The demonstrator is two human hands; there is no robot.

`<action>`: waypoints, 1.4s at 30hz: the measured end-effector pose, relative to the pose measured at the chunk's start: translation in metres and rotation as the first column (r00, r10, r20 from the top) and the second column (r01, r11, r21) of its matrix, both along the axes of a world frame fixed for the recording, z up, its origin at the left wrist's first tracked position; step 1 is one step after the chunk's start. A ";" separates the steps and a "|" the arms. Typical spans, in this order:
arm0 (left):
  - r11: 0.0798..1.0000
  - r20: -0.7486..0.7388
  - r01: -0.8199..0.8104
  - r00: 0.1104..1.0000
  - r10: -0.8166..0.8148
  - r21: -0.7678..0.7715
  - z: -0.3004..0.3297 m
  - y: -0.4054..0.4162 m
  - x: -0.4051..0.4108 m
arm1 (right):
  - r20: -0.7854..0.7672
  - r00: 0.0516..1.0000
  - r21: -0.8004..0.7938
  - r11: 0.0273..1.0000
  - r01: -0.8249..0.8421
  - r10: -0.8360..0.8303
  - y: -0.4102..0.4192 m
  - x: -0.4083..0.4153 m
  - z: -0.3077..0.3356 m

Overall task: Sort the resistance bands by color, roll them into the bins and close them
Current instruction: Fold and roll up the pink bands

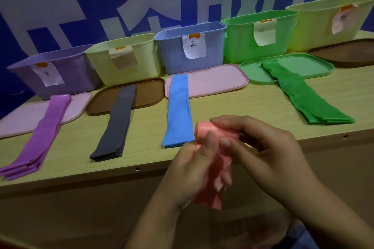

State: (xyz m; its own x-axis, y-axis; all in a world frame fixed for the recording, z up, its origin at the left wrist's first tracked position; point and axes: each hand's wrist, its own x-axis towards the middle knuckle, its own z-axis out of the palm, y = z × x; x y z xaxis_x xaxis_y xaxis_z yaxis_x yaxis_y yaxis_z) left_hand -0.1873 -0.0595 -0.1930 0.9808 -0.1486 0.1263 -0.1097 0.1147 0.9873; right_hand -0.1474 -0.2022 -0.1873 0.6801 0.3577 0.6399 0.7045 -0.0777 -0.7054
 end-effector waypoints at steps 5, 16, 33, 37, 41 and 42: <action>0.989 0.031 -0.063 0.998 0.059 0.131 0.003 -0.003 -0.001 | -0.138 0.983 0.079 0.991 -0.110 0.120 -0.004 -0.003 0.005; 0.995 0.019 0.076 0.997 -0.077 0.063 0.018 0.001 -0.013 | -0.380 0.888 -0.048 0.953 -0.298 0.259 -0.015 -0.003 0.021; 0.912 0.098 -0.308 0.951 0.292 0.271 0.014 0.006 -0.002 | -0.470 0.854 0.269 0.958 -0.100 0.221 -0.014 0.011 0.019; 0.860 0.139 -0.369 0.929 0.342 0.352 0.010 -0.001 0.000 | -0.478 0.852 0.277 0.957 -0.084 0.214 -0.013 0.013 0.020; 0.858 0.201 -0.395 0.917 0.345 0.328 0.011 -0.008 -0.002 | -0.451 0.873 0.311 0.949 -0.042 0.187 -0.015 0.016 0.015; 0.861 0.213 -0.394 0.916 0.340 0.322 0.012 -0.009 -0.002 | -0.441 0.878 0.334 0.942 -0.033 0.187 -0.015 0.016 0.015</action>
State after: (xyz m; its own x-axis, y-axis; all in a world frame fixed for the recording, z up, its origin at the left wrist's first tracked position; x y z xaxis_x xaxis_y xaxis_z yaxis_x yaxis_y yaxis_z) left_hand -0.1895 -0.0687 -0.1811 0.9477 0.1572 0.2779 -0.2191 -0.3130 0.9241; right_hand -0.1311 -0.2170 -0.1725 0.8911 0.2857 0.3526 0.2840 0.2549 -0.9243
